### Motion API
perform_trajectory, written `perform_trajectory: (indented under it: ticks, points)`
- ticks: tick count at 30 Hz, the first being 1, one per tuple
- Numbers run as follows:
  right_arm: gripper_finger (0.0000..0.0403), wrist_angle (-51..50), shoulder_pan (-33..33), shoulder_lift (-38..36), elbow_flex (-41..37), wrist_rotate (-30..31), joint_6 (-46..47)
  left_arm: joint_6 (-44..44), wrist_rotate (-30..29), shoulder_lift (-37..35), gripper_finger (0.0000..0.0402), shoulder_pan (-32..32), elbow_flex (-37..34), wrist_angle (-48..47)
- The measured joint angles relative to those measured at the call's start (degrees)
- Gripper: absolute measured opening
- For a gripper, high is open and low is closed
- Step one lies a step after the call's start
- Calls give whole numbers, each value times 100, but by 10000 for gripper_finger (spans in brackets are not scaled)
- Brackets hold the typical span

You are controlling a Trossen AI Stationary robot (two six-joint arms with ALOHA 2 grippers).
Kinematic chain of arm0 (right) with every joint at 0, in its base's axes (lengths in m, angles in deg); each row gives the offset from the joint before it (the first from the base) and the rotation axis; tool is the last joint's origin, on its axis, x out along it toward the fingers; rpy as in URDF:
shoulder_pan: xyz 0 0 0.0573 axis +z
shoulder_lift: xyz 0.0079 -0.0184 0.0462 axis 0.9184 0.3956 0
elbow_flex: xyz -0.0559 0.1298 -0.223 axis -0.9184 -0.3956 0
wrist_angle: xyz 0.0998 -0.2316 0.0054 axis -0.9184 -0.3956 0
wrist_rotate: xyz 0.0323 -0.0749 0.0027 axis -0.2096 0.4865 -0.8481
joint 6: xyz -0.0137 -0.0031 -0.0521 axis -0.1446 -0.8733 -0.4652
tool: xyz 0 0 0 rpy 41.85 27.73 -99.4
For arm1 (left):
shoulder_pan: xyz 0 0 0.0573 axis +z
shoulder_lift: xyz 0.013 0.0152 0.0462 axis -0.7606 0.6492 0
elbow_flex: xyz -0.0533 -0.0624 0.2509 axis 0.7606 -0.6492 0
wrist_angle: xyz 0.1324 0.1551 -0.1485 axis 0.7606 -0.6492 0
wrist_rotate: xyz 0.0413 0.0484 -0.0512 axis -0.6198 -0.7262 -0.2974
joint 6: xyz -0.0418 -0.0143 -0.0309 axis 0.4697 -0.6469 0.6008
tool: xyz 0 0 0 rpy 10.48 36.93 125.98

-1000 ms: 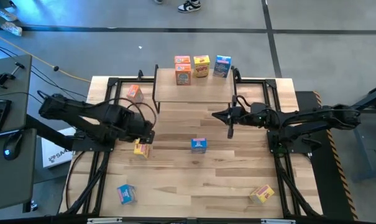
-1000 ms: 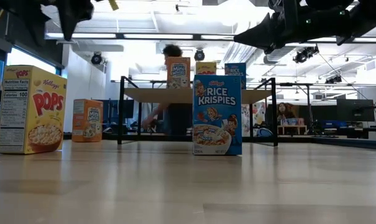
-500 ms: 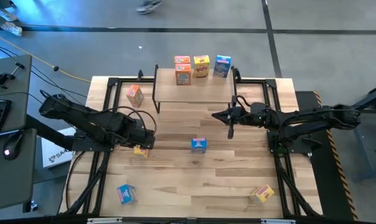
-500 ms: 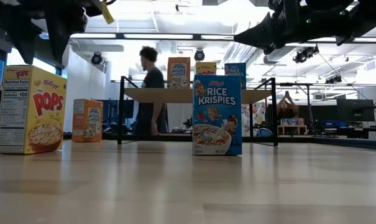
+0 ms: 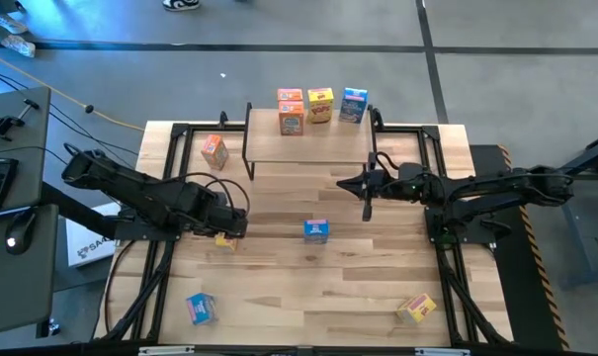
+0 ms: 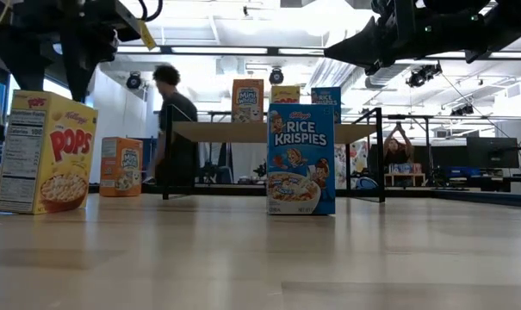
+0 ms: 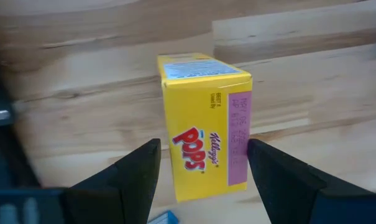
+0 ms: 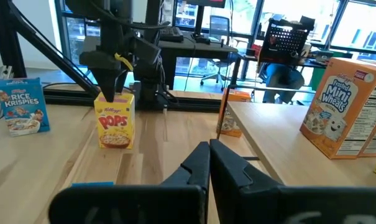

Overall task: Stack cereal on shelf
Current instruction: Put the left yellow cereal box on the shelf aligned with the other yellow cereal box

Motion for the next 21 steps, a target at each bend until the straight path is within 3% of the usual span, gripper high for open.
perform_trajectory:
  ticks: [21]
  points:
    - [0, 46, 0, 2, 0, -2, -2, -698, 116, -23, 235, 11, -25, -22]
